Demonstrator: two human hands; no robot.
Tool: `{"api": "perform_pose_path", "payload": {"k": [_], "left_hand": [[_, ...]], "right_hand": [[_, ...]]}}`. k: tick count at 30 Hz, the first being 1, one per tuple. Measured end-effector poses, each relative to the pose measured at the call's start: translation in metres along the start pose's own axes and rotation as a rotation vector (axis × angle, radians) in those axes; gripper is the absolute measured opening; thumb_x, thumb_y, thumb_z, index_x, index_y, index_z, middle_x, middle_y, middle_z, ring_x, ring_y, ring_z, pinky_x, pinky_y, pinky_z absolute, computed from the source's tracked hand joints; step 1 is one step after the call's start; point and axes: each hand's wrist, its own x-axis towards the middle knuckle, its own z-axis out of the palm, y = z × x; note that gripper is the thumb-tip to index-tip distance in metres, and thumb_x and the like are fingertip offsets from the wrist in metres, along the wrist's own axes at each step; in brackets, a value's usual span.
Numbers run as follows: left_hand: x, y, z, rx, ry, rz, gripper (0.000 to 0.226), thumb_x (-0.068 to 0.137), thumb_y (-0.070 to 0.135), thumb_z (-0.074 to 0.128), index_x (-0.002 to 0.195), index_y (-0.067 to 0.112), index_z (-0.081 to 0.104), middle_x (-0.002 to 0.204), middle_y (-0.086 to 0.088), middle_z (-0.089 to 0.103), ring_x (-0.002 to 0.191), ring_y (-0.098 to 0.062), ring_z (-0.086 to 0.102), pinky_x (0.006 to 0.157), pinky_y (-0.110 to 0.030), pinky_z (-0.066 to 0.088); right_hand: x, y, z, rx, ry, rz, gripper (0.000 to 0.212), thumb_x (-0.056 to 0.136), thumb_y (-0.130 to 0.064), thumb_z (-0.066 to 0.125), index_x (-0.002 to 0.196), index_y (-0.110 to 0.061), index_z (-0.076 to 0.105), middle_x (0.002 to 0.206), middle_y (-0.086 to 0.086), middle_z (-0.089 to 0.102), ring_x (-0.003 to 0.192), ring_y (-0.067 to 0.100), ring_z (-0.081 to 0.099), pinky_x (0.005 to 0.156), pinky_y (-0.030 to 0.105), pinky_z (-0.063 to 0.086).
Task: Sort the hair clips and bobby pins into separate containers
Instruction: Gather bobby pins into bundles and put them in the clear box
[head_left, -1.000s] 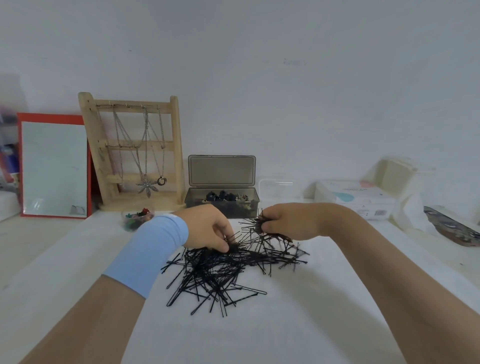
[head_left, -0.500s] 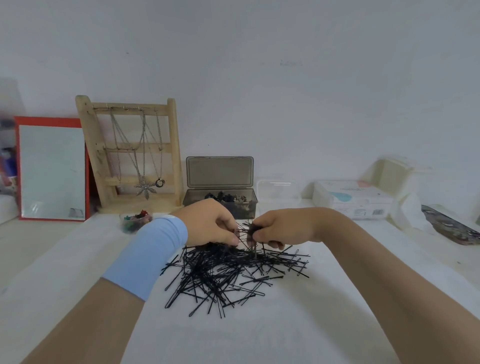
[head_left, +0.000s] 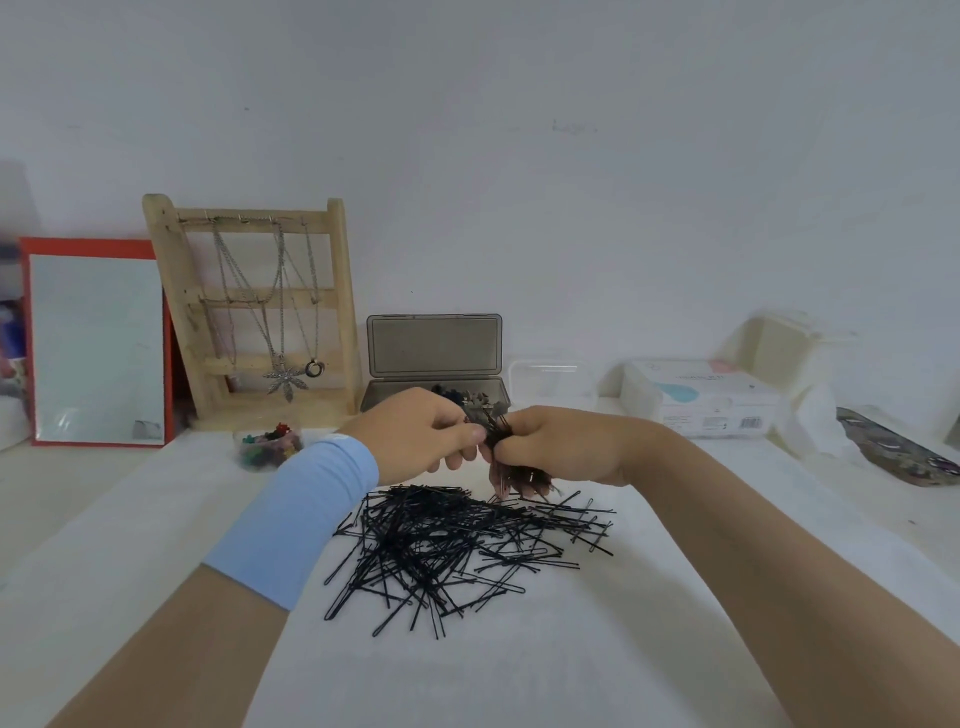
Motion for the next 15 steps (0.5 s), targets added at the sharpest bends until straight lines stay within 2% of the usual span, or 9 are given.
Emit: {"api": "perform_pose_path", "payload": {"k": [4, 7, 10, 12, 15], "left_hand": [[0.0020, -0.0008, 0.0033, 0.040, 0.123, -0.028, 0.032, 0.090, 0.051, 0.058, 0.073, 0.026, 0.069, 0.069, 0.014, 0.069, 0.062, -0.006, 0.062, 0.072, -0.031, 0.053], [0.0024, -0.0013, 0.0037, 0.020, 0.265, -0.026, 0.024, 0.084, 0.053, 0.065, 0.075, 0.030, 0.067, 0.073, 0.012, 0.067, 0.070, -0.006, 0.061, 0.067, -0.029, 0.049], [0.0027, -0.0009, 0.0029, -0.074, 0.321, 0.000, 0.003, 0.090, 0.038, 0.062, 0.088, 0.036, 0.061, 0.085, 0.014, 0.067, 0.080, -0.007, 0.064, 0.075, -0.030, 0.051], [0.0026, 0.0003, 0.0027, -0.136, 0.339, 0.021, 0.009, 0.095, 0.029, 0.055, 0.100, 0.037, 0.058, 0.091, 0.015, 0.067, 0.084, -0.008, 0.065, 0.084, -0.035, 0.053], [0.0007, 0.0041, 0.0023, -0.180, 0.339, 0.084, 0.022, 0.100, 0.030, 0.047, 0.118, 0.041, 0.054, 0.107, 0.017, 0.064, 0.098, -0.008, 0.063, 0.095, -0.040, 0.050]], "right_hand": [[0.0040, 0.0021, 0.0049, 0.120, 0.023, -0.014, 0.013, 0.085, -0.022, 0.047, 0.091, -0.012, 0.052, 0.078, 0.006, 0.068, 0.071, 0.022, 0.059, 0.069, 0.035, 0.046], [0.0057, 0.0041, 0.0056, 0.192, 0.040, -0.025, 0.018, 0.084, -0.027, 0.049, 0.091, -0.011, 0.050, 0.076, 0.006, 0.067, 0.067, 0.022, 0.060, 0.062, 0.032, 0.045], [0.0069, 0.0064, 0.0041, 0.323, 0.044, -0.072, 0.008, 0.092, -0.022, 0.045, 0.092, -0.015, 0.048, 0.083, 0.009, 0.069, 0.064, 0.022, 0.059, 0.054, 0.028, 0.041], [0.0078, 0.0077, 0.0024, 0.397, 0.066, -0.087, 0.007, 0.094, -0.020, 0.044, 0.091, -0.015, 0.048, 0.083, 0.011, 0.068, 0.063, 0.023, 0.056, 0.052, 0.027, 0.039], [0.0091, 0.0091, 0.0016, 0.450, 0.089, -0.087, 0.009, 0.087, -0.020, 0.046, 0.087, -0.011, 0.046, 0.068, 0.010, 0.060, 0.060, 0.026, 0.049, 0.057, 0.032, 0.038]]}}
